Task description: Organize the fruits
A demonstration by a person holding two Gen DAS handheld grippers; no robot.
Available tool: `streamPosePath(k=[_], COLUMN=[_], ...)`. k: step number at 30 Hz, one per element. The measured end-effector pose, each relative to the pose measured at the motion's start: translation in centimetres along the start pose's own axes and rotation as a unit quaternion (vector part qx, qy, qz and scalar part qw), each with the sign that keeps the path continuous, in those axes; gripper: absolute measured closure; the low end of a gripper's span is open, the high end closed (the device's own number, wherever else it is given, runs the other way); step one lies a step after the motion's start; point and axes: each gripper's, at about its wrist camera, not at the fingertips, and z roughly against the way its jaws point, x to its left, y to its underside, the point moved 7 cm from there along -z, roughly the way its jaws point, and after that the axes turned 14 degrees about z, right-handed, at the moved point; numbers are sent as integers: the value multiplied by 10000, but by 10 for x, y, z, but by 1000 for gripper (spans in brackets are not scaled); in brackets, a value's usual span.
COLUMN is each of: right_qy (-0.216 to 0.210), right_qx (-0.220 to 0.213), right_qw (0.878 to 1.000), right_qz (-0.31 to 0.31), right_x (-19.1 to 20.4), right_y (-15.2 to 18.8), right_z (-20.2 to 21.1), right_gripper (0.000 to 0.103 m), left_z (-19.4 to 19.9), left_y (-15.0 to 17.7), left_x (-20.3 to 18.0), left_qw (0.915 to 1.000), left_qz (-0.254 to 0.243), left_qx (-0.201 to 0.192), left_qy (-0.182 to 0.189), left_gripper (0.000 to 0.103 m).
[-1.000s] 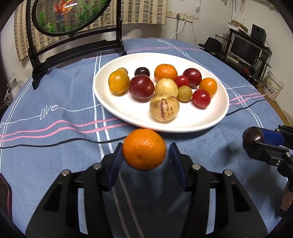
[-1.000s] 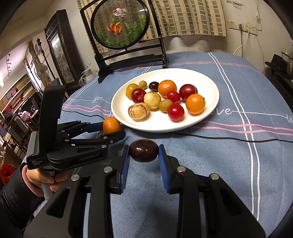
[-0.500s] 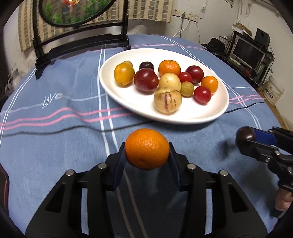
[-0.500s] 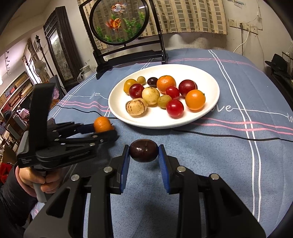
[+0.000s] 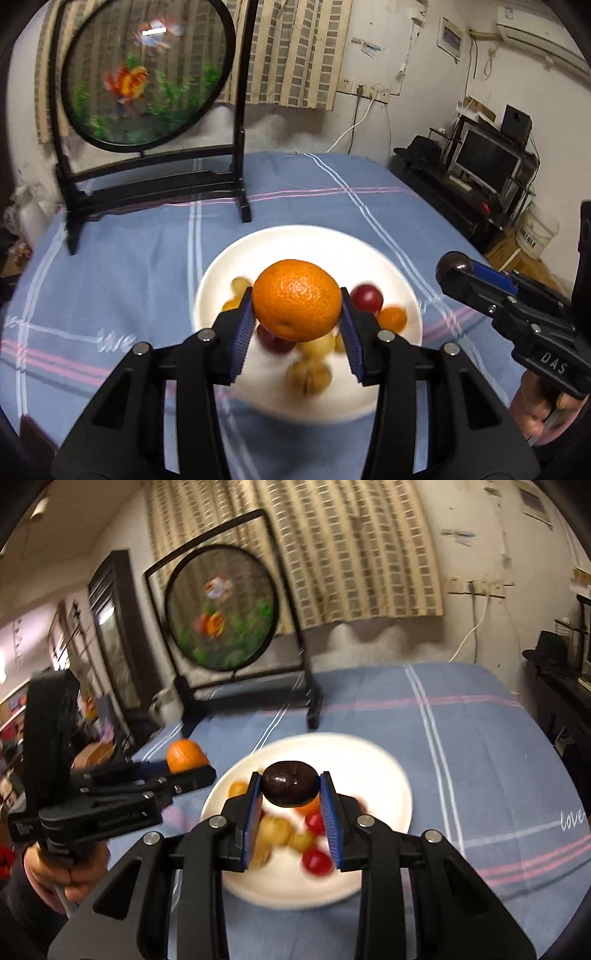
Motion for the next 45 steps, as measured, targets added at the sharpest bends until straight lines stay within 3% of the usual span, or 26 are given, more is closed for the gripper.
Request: streamPosePath(k=[7,10,11,12,13,14,15,21,31,33,34,42,45], right_qy=[61,48,50,51,53,38,3,-146,-228,-247,-218,-20,60], right_qx=[282,427,474,507,539,577,603,810,1250,1395,1479,1403,1251], right_qw=[9995,9990,9988,9986,9985,9983,9982,9966,9919,9899,9888,9891,9899], right_qz=[-120,-152,-141,-125,-104,-85,-70,-6,8,23,21,439,666], right_x=[-20,-26,-27,-27,-27,-28,-27,-20,-11,-8,-6,23,37], right_y=[-2,5,6,8,8,9,10,17,25,28,29,36,46], right_z=[-48,-65,-71,-75,-79,-83,-87,-101,-125,-127,-126,-60,-28], right_gripper=[71,72,72,72,72,72,71,71,71,64,48,42,20], left_z=[-82,-95,-99,-101,-101,-98,-93,-63,-18,-10,-6,40,57], left_y=[-8,-3,-2,-1,-1,-3,-6,-13,1,4,6,33,51], left_x=[15,21,22,24,25,28,30,45,65,65,66,55,47], left_qw=[9970,9959,9954,9948,9946,9948,9952,9919,9887,9883,9879,9890,9914], left_qz=[264,284,261,264,287,339,371,283,497,484,484,322,263], left_qx=[557,654,687,712,710,626,515,122,-39,-52,-53,-283,-348], left_qy=[-468,-552,-621,-671,-699,-728,-751,-1229,-1416,-1449,-1472,-1415,-1234], left_gripper=[59,58,57,49,40,24,19,11,9,9,9,6,5])
